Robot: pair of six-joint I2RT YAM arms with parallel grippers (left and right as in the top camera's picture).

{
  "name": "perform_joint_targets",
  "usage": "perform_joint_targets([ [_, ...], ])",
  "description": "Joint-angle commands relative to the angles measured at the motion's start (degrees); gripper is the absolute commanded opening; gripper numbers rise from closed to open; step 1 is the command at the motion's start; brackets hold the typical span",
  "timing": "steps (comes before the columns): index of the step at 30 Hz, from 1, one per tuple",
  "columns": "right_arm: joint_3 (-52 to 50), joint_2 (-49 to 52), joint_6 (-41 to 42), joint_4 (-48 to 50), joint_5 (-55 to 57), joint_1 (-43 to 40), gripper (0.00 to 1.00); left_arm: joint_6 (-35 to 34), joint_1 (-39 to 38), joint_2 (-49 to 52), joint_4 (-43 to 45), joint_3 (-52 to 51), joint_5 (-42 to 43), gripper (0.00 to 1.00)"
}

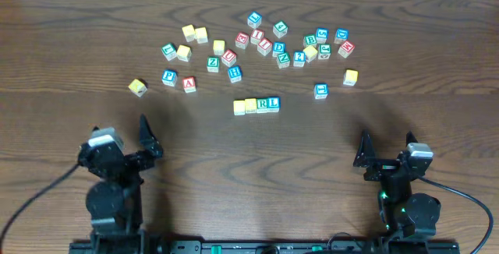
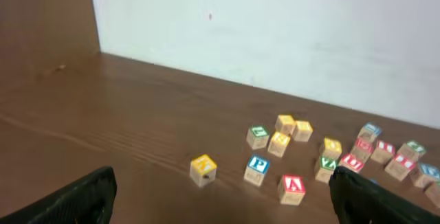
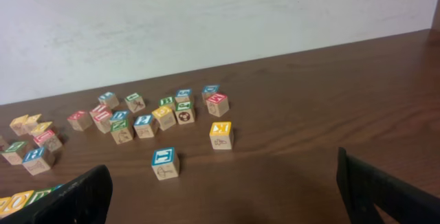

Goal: Spell out CORL

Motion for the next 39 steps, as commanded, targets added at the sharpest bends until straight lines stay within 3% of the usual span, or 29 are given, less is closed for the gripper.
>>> perform_joint_targets([
  [1,-0.22,-0.37,-0.46,-0.04,-0.37,-0.90,0.99,4.66,0.20,-5.70,2.36,-5.18,1.18,0.98],
  [14,-0.22,-0.37,-0.44,-0.04,-0.35,-0.90,0.99,7.65,0.20,-12.31,2.03,-12.94,1.16,0.98],
  [20,-0.22,-0.37,-0.46,-0.04,-0.37,-0.90,0.99,9.57,0.20,-13.46,-3.63,-12.90,1.16,0.98],
  [39,-0.22,-0.37,-0.46,-0.04,-0.35,-0.90,0.99,9.51,-0.72,-13.27,-3.37,-12.87,1.57,0.98],
])
